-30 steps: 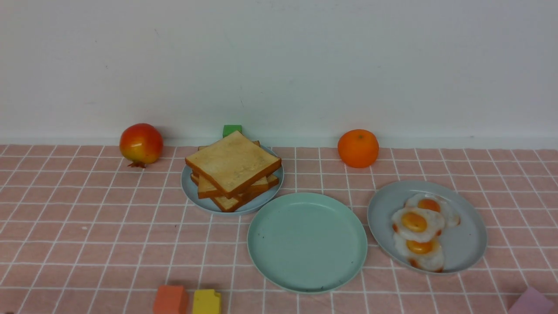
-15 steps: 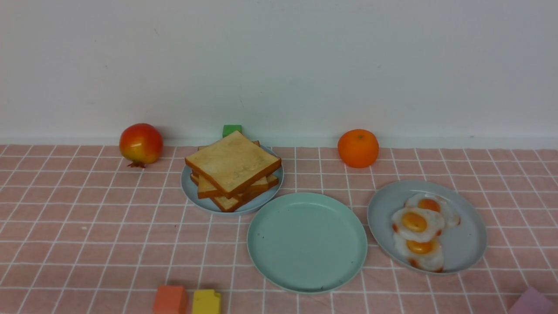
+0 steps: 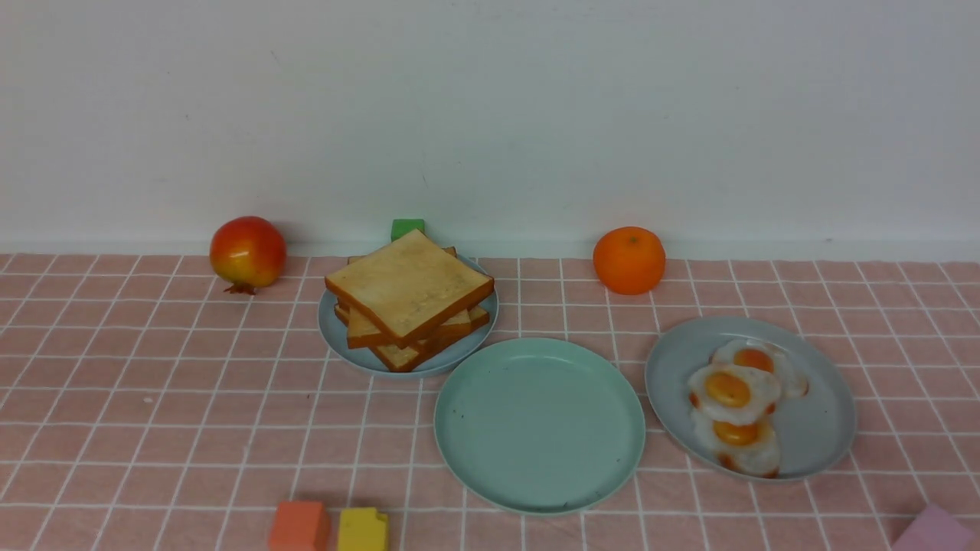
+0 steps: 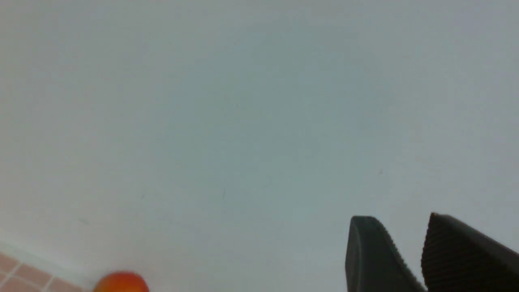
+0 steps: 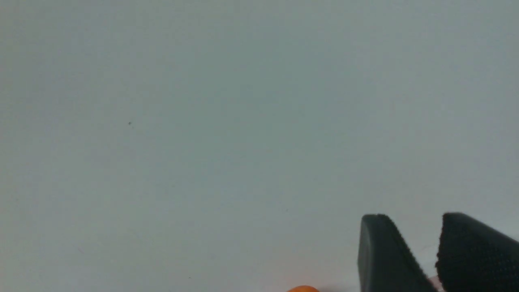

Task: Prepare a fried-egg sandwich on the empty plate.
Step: Use the left arm to grab a slice of bread

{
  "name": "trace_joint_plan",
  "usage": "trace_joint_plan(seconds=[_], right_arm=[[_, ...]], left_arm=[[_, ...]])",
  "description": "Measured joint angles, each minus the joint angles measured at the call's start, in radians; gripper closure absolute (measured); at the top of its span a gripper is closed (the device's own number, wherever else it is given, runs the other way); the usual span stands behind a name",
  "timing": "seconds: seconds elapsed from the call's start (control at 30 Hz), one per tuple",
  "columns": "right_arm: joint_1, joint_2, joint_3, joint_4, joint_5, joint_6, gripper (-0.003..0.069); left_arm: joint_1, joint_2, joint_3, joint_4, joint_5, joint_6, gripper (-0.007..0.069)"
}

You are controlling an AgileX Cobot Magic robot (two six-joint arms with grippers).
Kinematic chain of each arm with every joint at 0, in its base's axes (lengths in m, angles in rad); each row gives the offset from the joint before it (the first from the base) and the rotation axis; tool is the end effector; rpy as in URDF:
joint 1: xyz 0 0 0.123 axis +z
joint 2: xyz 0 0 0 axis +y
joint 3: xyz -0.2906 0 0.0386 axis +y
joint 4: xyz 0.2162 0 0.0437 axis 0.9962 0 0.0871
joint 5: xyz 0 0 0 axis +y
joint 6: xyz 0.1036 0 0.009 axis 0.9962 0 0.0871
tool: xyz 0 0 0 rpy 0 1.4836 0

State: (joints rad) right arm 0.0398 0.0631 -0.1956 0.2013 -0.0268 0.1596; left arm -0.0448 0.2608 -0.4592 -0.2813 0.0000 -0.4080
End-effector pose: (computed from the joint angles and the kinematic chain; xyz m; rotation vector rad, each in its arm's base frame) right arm 0.0218 0.0003 0.2770 0.2175 1.3146 0.3364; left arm 0.0323 -0.0015 0.3499 -0.4152 1.2435 -0.6285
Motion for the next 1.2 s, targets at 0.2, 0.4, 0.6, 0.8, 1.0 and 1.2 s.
trace_joint_plan(seconds=[0.2, 0.4, 0.6, 0.8, 1.0, 1.2], right_arm=[[0.0, 0.154, -0.234, 0.0, 0.268, 0.0, 0.0417], [0.0, 0.306, -0.289, -0.057, 0.485, -0.002, 0.0417], [0.0, 0.353, -0.289, -0.056, 0.549, -0.002, 0.0417], [0.0, 0.354, -0.29, -0.026, 0.646, -0.003, 0.0417], [0.0, 0.354, -0.29, 0.02, 0.726, -0.006, 0.0417], [0.0, 0.354, -0.29, 0.039, 0.734, -0.045, 0.0417]], left_arm=[[0.0, 0.305, -0.269, 0.008, 0.357, 0.052, 0.0384], [-0.004, 0.563, -0.314, 0.025, 0.432, 0.12, 0.0384], [-0.056, 0.788, -0.318, -0.075, 0.425, 0.111, 0.0384], [-0.059, 1.038, -0.446, -0.191, 0.609, 0.24, 0.0384], [0.056, 1.313, -0.709, -0.43, 0.796, 0.488, 0.0384], [0.133, 1.519, -0.908, -0.579, 0.906, 0.692, 0.036]])
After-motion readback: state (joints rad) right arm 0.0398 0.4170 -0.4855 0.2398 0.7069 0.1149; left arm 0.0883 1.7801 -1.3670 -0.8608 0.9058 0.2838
